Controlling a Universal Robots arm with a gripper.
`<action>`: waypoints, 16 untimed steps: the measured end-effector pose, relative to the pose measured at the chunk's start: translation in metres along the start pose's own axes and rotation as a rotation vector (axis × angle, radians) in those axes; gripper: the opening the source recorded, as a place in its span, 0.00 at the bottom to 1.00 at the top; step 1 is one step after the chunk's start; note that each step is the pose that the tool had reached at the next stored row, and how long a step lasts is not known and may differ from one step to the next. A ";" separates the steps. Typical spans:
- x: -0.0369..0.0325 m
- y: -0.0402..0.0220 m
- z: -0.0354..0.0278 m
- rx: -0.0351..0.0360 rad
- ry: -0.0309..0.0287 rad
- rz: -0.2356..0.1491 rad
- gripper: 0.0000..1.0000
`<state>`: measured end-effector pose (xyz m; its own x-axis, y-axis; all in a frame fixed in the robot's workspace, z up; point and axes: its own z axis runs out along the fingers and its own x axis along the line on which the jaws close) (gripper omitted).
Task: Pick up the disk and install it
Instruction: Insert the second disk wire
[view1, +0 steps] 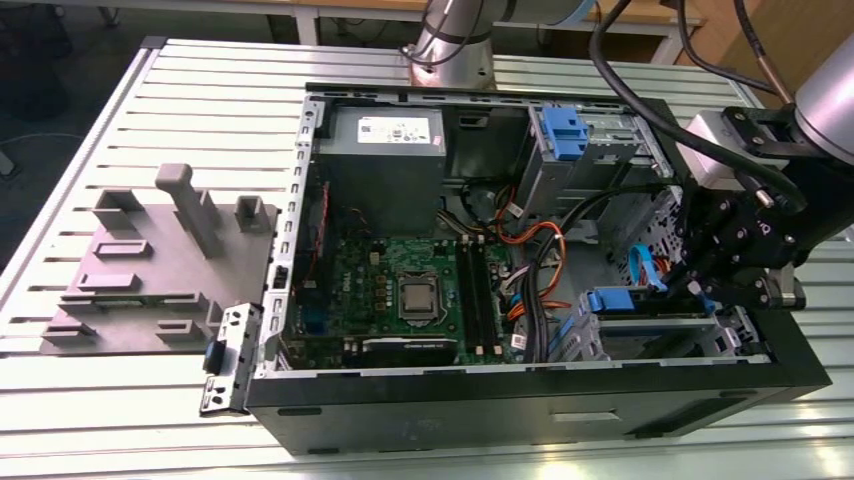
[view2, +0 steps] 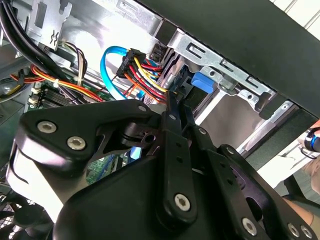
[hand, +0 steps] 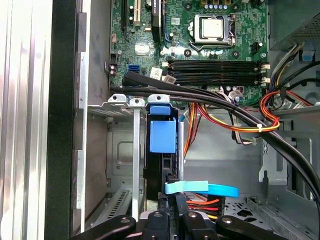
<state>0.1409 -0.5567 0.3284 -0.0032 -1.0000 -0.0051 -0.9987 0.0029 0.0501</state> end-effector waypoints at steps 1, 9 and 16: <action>0.0000 0.0000 0.0000 0.0000 -0.0001 0.000 0.17; 0.0000 0.0001 -0.0016 0.0000 0.0000 0.000 0.24; -0.0001 0.0009 -0.0172 0.0000 -0.0001 0.000 0.24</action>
<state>0.1409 -0.5567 0.3456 -0.0033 -1.0000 -0.0052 -0.9987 0.0030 0.0501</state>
